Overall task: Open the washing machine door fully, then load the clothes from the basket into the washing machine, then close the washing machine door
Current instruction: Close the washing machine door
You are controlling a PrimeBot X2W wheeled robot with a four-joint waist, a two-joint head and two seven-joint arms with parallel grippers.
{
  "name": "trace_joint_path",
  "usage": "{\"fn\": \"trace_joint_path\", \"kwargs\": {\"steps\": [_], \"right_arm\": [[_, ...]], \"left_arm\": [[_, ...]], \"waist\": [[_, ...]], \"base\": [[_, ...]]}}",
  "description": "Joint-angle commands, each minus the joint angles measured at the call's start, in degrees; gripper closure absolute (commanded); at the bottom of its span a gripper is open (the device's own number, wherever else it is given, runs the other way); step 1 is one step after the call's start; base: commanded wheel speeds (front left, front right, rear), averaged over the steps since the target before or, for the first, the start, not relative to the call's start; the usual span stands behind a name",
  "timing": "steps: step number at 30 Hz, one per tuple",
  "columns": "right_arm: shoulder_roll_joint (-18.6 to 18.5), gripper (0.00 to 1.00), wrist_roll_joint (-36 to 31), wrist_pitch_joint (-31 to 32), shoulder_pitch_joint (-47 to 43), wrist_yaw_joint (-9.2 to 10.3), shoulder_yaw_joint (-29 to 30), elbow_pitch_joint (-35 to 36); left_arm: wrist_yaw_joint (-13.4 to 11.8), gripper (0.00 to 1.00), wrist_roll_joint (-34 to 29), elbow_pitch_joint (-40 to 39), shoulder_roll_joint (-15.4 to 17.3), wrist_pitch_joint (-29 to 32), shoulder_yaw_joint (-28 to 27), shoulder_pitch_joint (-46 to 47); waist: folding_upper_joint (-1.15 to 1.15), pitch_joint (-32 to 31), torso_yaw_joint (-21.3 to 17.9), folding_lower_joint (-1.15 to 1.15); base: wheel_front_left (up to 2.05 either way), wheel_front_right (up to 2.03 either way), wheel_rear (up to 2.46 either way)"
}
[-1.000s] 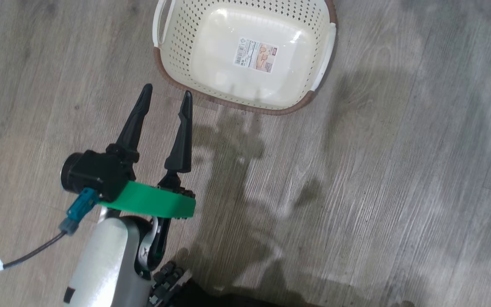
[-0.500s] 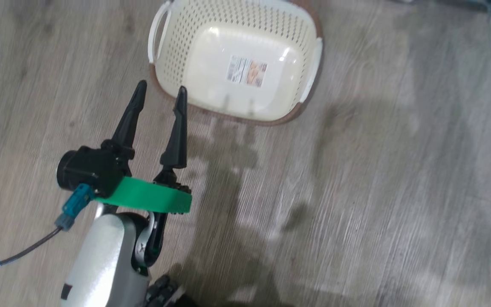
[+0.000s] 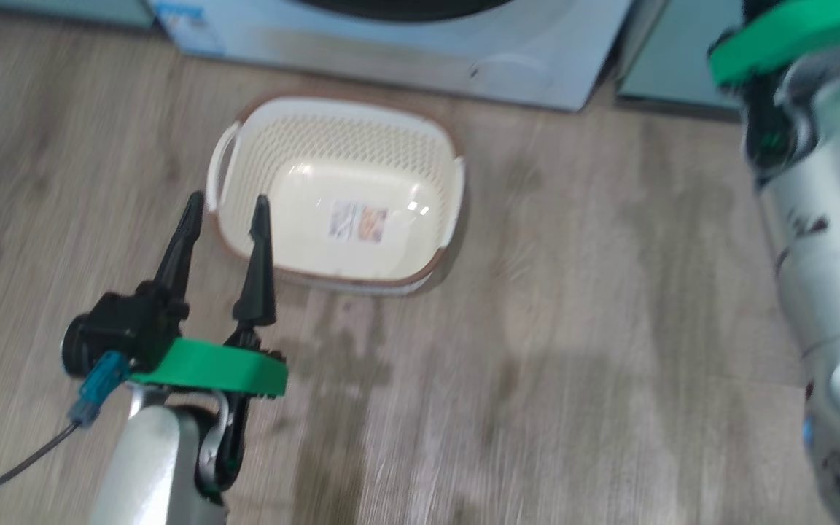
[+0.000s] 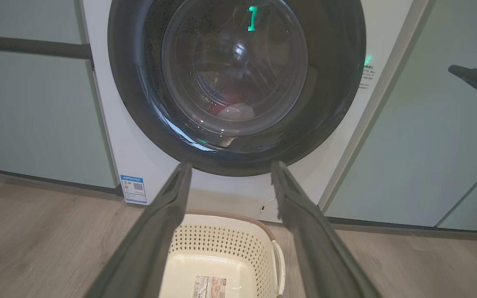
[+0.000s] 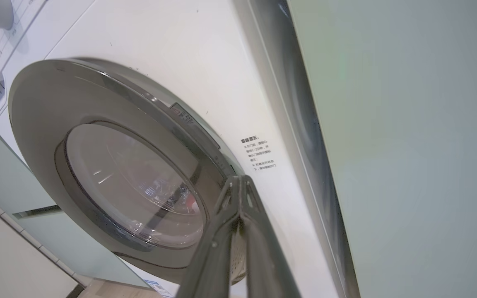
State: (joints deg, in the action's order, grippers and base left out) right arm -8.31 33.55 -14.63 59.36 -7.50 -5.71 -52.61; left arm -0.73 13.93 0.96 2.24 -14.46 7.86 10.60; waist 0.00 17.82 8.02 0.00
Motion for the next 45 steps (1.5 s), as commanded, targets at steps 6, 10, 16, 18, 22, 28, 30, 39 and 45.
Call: {"fn": "trace_joint_path", "kwargs": {"steps": [6, 10, 16, 18, 22, 28, 30, 39, 45], "right_arm": [[2.22, 1.00, 0.18, -0.37, -7.32, 0.01, -0.58, 7.76], [2.10, 1.00, -3.13, -0.37, -14.24, 0.01, -0.74, 14.11], [3.53, 1.00, -6.55, -0.37, -25.51, 0.01, 1.47, 22.32], [4.07, 1.00, -7.39, -0.37, -28.93, 0.01, 2.31, 24.35], [4.82, 1.00, -9.88, -0.37, -34.68, 0.01, 2.87, 28.06], [5.35, 1.00, -11.21, -0.37, -40.79, 0.01, 4.40, 32.32], [5.39, 1.00, -10.75, -0.37, -42.36, 0.01, 4.89, 33.28], [5.42, 0.00, -7.49, -0.37, -46.51, 0.01, 5.48, 34.92], [5.43, 0.00, -7.54, -0.37, -47.92, 0.01, 5.91, 35.20]], "left_arm": [[0.56, 0.00, -1.25, -1.20, 0.64, -0.54, -4.38, -1.96], [0.66, 0.00, -1.40, -0.91, 0.64, -0.54, -5.46, -3.26], [0.68, 0.00, -1.30, -0.26, 0.64, -0.54, -6.68, -5.23], [0.66, 0.00, -1.29, -0.07, 0.64, -0.54, -7.05, -5.92], [0.41, 0.00, -1.09, 0.20, 0.64, -0.54, -7.63, -7.38], [-0.01, 0.00, -0.76, 1.22, 0.64, -0.54, -7.64, -8.74], [-0.20, 0.00, -0.69, 1.72, 0.64, -0.54, -7.64, -9.00], [-0.81, 0.00, -0.33, 4.53, 0.64, -0.54, -6.71, -10.22], [-1.72, 0.00, -0.36, 5.31, 0.64, -0.54, -6.41, -10.83]], "waist": [[0.00, -7.34, -6.43, 0.00], [0.00, -9.98, -8.34, 0.00], [0.00, -13.58, -10.72, 0.00], [0.00, -14.62, -11.39, 0.00], [0.00, -16.26, -12.65, 0.00], [0.00, -17.38, -13.88, 0.00], [0.00, -17.58, -14.06, 0.00], [0.00, -18.29, -14.16, 0.00], [0.00, -18.80, -13.87, 0.00]], "base": [[0.00, 0.00, 0.00], [0.00, 0.00, 0.00], [0.00, 0.00, 0.00], [0.00, 0.00, 0.00], [0.00, 0.00, 0.00], [0.00, 0.00, 0.00], [0.00, 0.00, 0.00], [0.00, 0.00, 0.00], [0.00, 0.00, 0.00]]}}
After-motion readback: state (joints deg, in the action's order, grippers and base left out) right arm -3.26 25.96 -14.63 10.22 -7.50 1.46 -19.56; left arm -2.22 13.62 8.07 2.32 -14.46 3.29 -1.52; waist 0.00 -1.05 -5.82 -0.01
